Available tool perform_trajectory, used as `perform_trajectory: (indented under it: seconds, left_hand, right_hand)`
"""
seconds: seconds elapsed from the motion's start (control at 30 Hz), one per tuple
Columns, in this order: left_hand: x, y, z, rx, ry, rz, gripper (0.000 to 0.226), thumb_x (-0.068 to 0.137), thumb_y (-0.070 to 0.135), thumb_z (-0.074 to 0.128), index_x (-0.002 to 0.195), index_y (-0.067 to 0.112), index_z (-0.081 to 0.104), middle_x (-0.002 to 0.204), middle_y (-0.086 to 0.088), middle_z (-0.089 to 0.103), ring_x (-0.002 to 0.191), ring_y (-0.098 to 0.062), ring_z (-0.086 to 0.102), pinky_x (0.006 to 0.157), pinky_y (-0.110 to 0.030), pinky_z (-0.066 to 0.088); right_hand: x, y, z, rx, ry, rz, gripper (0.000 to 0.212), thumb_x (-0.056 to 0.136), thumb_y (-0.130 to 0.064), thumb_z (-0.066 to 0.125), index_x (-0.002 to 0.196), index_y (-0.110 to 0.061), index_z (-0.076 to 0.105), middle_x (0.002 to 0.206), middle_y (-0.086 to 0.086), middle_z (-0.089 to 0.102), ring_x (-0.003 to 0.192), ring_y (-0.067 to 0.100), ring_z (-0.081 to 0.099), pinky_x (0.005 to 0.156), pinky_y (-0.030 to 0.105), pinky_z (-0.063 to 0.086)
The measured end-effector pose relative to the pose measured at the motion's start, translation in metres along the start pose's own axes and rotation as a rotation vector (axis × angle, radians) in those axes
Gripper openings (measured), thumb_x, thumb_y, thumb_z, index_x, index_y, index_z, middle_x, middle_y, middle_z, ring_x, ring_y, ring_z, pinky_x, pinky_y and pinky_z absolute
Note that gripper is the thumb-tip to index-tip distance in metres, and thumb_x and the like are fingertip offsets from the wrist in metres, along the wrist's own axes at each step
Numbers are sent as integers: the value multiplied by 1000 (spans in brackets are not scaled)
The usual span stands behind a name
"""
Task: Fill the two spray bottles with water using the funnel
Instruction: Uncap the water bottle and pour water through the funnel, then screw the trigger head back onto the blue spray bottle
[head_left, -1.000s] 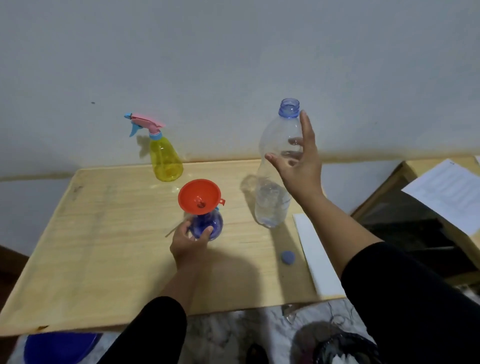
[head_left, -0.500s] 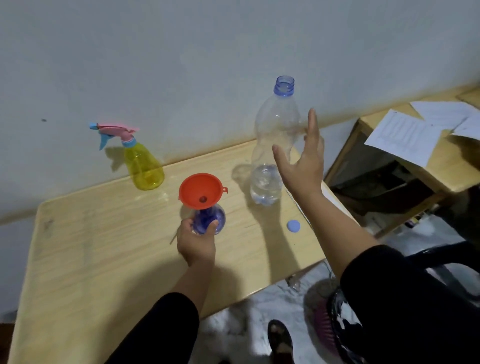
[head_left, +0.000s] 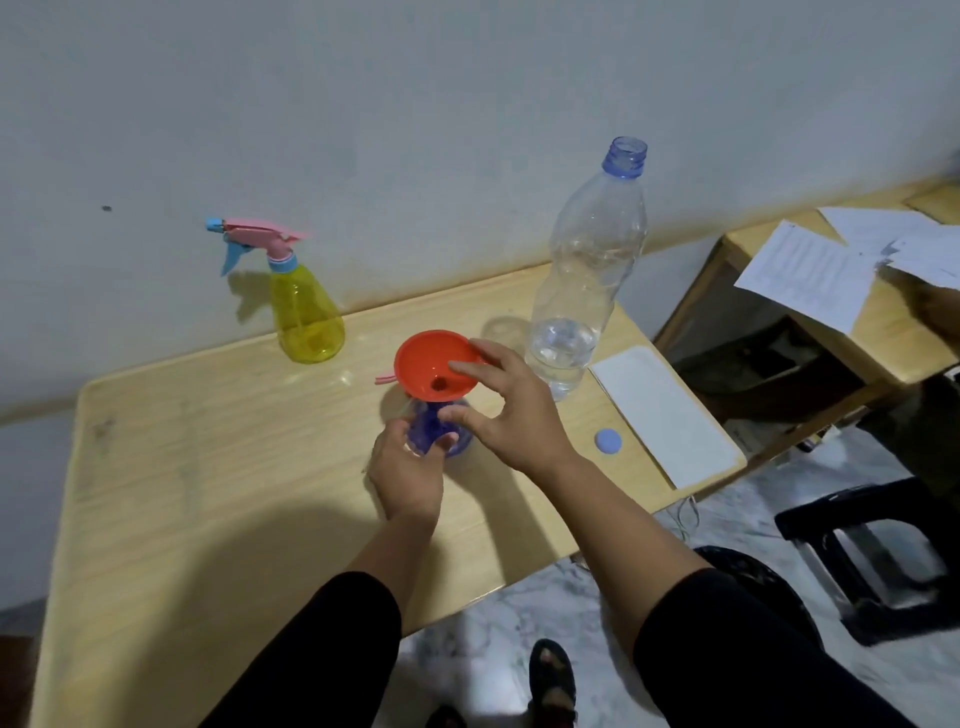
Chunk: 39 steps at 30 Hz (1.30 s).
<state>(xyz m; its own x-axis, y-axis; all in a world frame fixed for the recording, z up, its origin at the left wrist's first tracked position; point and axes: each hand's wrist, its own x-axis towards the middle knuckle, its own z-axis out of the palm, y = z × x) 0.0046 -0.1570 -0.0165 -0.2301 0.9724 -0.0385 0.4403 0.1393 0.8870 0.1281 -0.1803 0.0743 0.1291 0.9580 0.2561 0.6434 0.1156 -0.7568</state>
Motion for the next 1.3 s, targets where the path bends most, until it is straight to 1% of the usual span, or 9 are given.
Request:
perform_trajectory:
  seconds: [0.1, 0.23, 0.4, 0.53, 0.77, 0.9, 1.03, 1.2, 1.3]
  left_hand:
    - [2, -1, -2, 26, -18, 26, 30, 67, 30, 79, 88, 21, 59, 85, 2, 64, 85, -20, 60, 75, -29, 43]
    - [1, -1, 0, 27, -18, 29, 37, 67, 26, 78, 98, 16, 62, 95, -3, 68, 93, -22, 61, 82, -32, 45]
    - [1, -2, 0, 8, -22, 31, 41, 66, 30, 80, 100, 16, 62, 96, 0, 67, 94, -20, 60, 84, -34, 47]
    - [1, -3, 1, -6, -26, 36, 43, 66, 32, 80, 102, 17, 62, 98, 0, 67, 95, -19, 61, 85, -38, 49]
    - [0, -3, 1, -10, -29, 44, 45, 66, 31, 81, 103, 17, 62, 100, 0, 67, 96, -18, 60, 85, -39, 50]
    - [1, -5, 0, -21, -40, 49, 45, 65, 32, 81, 103, 20, 62, 98, 3, 67, 94, -16, 60, 84, -41, 51]
    - [-1, -6, 1, -42, -33, 46, 44, 63, 30, 83, 102, 22, 62, 95, 8, 65, 92, -14, 60, 82, -41, 52]
    - [-3, -3, -2, -57, -26, 67, 45, 63, 21, 83, 104, 19, 64, 94, 8, 63, 88, -14, 59, 78, -37, 54]
    - [-1, 6, -5, 3, -73, 3, 43, 65, 23, 82, 104, 20, 64, 95, 7, 62, 84, -14, 58, 73, -27, 46]
  right_hand:
    - [2, 1, 2, 17, 25, 10, 35, 74, -22, 79, 107, -18, 71, 135, 3, 52, 124, 17, 47, 104, 23, 35]
    - [6, -1, -2, 48, 103, 13, 19, 76, -15, 77, 95, -16, 75, 127, 4, 59, 114, 12, 53, 96, 9, 35]
    - [8, 1, -7, 24, 77, 13, 19, 76, -18, 77, 95, -17, 76, 127, 3, 60, 115, 12, 54, 95, 6, 34]
    - [8, 3, -11, -1, 62, 33, 20, 78, -17, 75, 97, -16, 75, 128, 4, 60, 118, 13, 53, 93, -2, 28]
    - [11, 2, -12, -16, 34, 27, 21, 79, -16, 74, 99, -14, 75, 127, 5, 61, 118, 17, 55, 97, 12, 33]
    - [17, -2, -15, 62, 85, 41, 18, 79, -16, 74, 97, -14, 75, 123, 5, 63, 110, 8, 55, 93, 4, 36]
    - [35, -9, -17, 204, 148, 77, 16, 81, -16, 72, 97, -15, 75, 115, -2, 65, 108, 9, 58, 98, 27, 45]
    - [63, 3, -7, 310, 222, 171, 17, 83, -17, 70, 100, -17, 73, 109, -6, 65, 100, 12, 60, 91, 26, 47]
    - [78, 22, 8, 295, 233, 297, 15, 87, -18, 65, 101, -18, 71, 107, -1, 69, 102, 16, 62, 90, 26, 46]
